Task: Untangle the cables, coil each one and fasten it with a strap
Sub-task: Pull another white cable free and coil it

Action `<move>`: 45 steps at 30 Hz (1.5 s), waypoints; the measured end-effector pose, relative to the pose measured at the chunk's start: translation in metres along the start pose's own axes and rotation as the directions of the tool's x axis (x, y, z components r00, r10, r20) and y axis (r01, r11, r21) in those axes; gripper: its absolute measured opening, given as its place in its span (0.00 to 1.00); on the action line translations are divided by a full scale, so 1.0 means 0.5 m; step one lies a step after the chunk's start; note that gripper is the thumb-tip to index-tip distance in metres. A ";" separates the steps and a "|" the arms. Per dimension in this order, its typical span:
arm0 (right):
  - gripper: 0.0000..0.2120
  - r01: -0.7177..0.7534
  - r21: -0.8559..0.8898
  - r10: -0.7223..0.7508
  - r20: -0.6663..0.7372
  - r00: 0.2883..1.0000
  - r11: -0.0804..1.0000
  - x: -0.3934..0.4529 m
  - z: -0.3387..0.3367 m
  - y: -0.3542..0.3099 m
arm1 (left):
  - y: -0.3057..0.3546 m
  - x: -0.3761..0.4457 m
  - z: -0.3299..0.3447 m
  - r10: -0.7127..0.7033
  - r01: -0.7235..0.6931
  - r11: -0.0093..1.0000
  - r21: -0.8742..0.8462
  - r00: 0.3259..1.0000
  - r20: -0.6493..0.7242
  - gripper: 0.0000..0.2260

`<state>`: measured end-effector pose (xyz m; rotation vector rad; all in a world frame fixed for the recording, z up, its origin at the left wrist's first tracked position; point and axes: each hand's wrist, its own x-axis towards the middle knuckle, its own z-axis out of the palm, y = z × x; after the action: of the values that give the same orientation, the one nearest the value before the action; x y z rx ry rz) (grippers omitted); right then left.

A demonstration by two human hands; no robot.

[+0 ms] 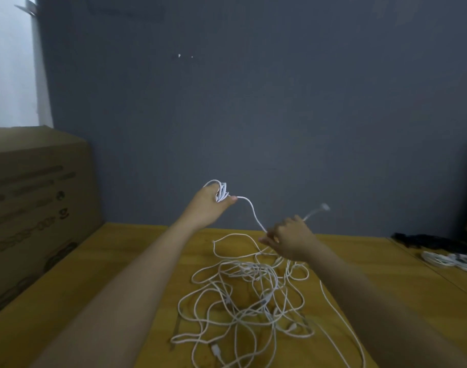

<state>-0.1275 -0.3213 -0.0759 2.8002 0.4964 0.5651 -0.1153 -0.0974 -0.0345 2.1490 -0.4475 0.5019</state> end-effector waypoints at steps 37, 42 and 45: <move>0.11 -0.101 0.831 0.137 0.030 0.990 0.547 -0.254 0.053 -0.176 | 0.029 -0.205 0.054 -0.107 0.098 0.905 -0.414 0.994 0.001 0.13; 0.12 -0.110 0.901 0.466 -0.110 0.878 0.420 -0.259 0.013 -0.129 | 0.017 -0.196 0.050 -0.110 0.106 0.954 -0.280 0.994 0.001 0.14; 0.13 -0.083 0.831 0.578 -0.307 0.756 0.550 -0.249 -0.018 -0.085 | 0.016 -0.209 0.043 -0.062 0.081 0.983 -0.166 0.992 0.114 0.16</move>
<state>-0.2511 -0.3274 -0.1213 3.5814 0.2983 1.6738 -0.2043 -0.1053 -0.0933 2.0257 -0.4548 0.2965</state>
